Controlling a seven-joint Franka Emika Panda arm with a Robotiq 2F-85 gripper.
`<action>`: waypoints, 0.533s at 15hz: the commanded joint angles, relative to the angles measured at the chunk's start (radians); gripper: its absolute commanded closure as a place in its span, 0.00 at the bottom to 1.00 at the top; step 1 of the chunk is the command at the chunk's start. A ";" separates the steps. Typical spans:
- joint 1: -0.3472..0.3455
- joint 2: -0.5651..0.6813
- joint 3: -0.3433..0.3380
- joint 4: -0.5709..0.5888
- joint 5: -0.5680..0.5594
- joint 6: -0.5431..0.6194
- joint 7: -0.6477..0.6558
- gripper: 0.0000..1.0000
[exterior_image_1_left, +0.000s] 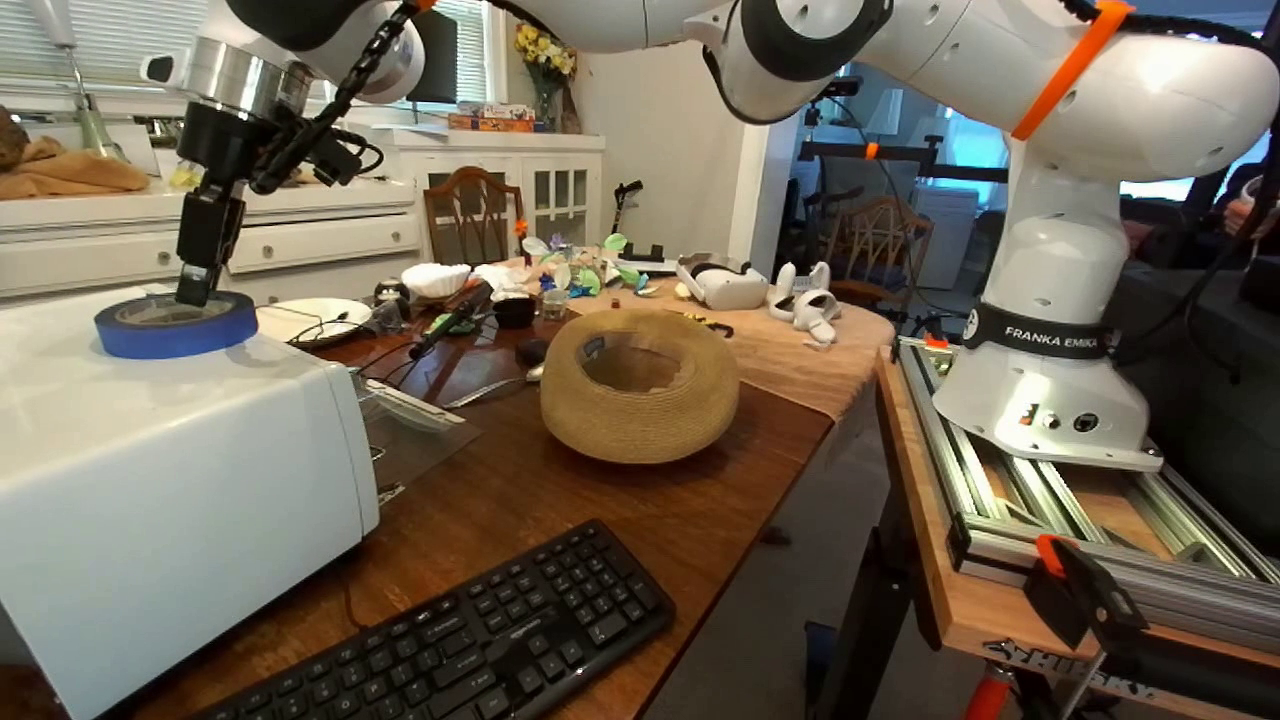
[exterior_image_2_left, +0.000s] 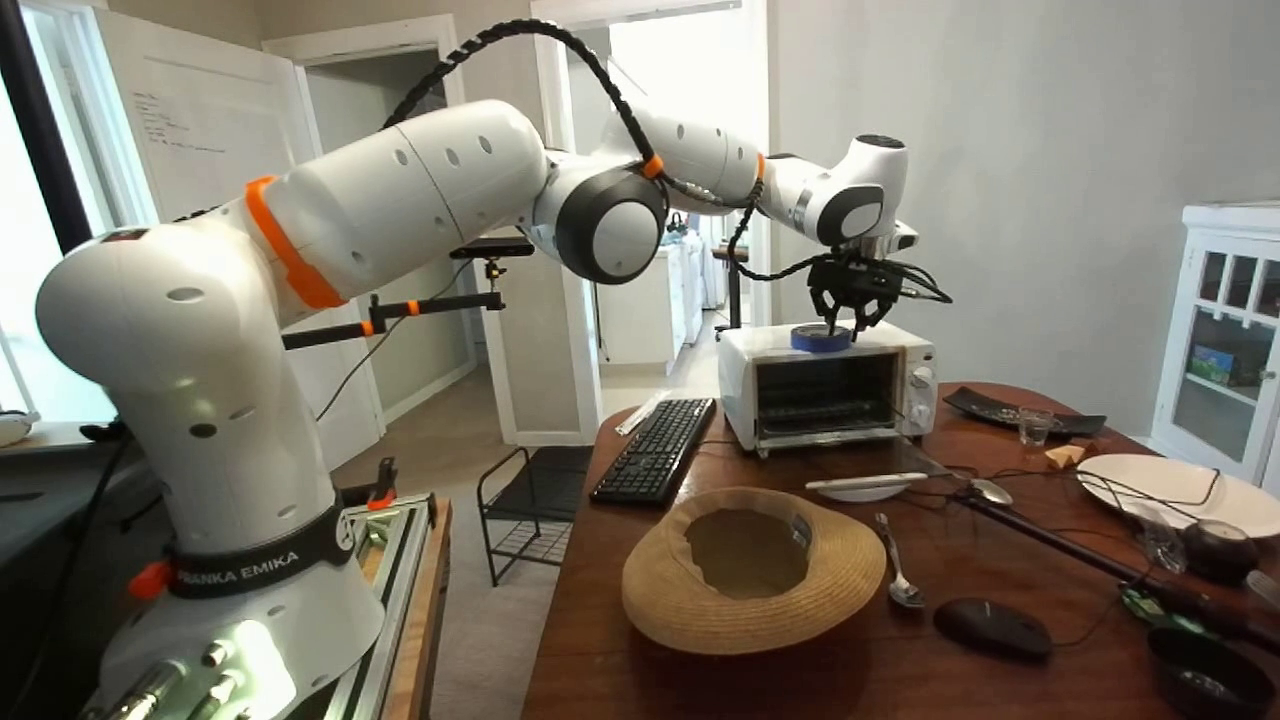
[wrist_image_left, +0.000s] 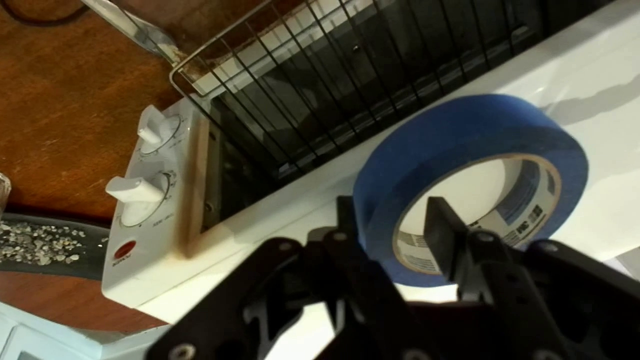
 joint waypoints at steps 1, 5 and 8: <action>0.011 0.034 -0.005 0.062 -0.008 -0.036 0.000 0.90; 0.007 0.027 -0.010 0.061 -0.011 -0.043 0.001 0.95; -0.017 -0.046 -0.043 0.020 -0.032 -0.094 0.004 0.95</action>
